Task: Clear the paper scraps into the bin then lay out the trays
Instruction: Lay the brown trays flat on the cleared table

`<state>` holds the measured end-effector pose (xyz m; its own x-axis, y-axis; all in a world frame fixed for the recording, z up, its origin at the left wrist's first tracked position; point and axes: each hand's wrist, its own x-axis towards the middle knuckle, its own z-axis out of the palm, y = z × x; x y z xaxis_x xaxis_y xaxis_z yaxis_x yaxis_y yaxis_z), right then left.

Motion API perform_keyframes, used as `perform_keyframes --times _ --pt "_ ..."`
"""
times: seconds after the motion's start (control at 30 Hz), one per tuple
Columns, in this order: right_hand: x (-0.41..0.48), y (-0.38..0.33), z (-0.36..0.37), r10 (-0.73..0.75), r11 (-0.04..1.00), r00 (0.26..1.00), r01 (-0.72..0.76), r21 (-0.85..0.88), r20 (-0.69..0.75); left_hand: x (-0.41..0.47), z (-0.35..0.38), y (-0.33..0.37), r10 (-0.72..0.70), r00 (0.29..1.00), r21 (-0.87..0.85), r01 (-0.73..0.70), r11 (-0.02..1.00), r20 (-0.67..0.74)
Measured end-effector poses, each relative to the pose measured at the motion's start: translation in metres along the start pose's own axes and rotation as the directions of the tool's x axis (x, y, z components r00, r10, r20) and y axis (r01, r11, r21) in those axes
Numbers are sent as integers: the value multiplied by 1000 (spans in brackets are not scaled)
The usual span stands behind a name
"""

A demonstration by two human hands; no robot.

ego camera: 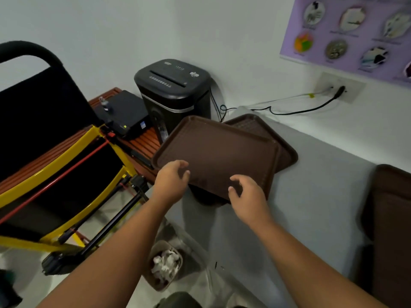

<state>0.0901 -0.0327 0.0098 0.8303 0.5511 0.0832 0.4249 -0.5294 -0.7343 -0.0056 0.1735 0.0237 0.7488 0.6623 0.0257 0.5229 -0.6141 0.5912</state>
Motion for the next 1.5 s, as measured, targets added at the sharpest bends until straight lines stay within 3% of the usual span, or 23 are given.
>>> perform_keyframes --times 0.13,0.3,0.4,0.5,0.63,0.77,0.9,1.03,1.2,1.33,1.5 --pt "16 32 -12 117 988 983 -129 -85 -138 25 16 7 47 998 110 -52 993 50" --pt "27 63 -19 181 965 983 -183 -188 -30 65 24 2 92 988 348 -129 929 121" --pt "30 73 -16 203 954 978 -208 -215 -44 92 26 -10 45 989 480 -108 870 142" --pt "36 74 -14 311 932 945 -324 -160 -98 117 24 -24 -6 991 536 -69 841 136" --pt "45 77 -18 431 898 897 -437 -55 -97 147 18 -39 -133 974 476 31 879 184" --pt "48 74 -17 497 868 858 -488 92 -128 162 15 -48 -123 975 486 19 874 185" --pt "48 81 -13 550 823 827 -561 -95 -116 178 8 -59 -146 972 484 40 874 182" --pt "54 89 -22 569 798 811 -584 -149 -137 179 0 -60 -185 969 421 101 902 164" --pt "70 93 -51 506 810 830 -550 -202 -233 166 0 -52 -211 974 310 176 934 82" --pt "99 98 -81 422 871 846 -478 -112 -326 142 5 -46 -235 968 228 211 950 85" --pt "148 101 -113 391 896 882 -430 -113 -262 114 22 -42 -278 956 158 262 952 91"
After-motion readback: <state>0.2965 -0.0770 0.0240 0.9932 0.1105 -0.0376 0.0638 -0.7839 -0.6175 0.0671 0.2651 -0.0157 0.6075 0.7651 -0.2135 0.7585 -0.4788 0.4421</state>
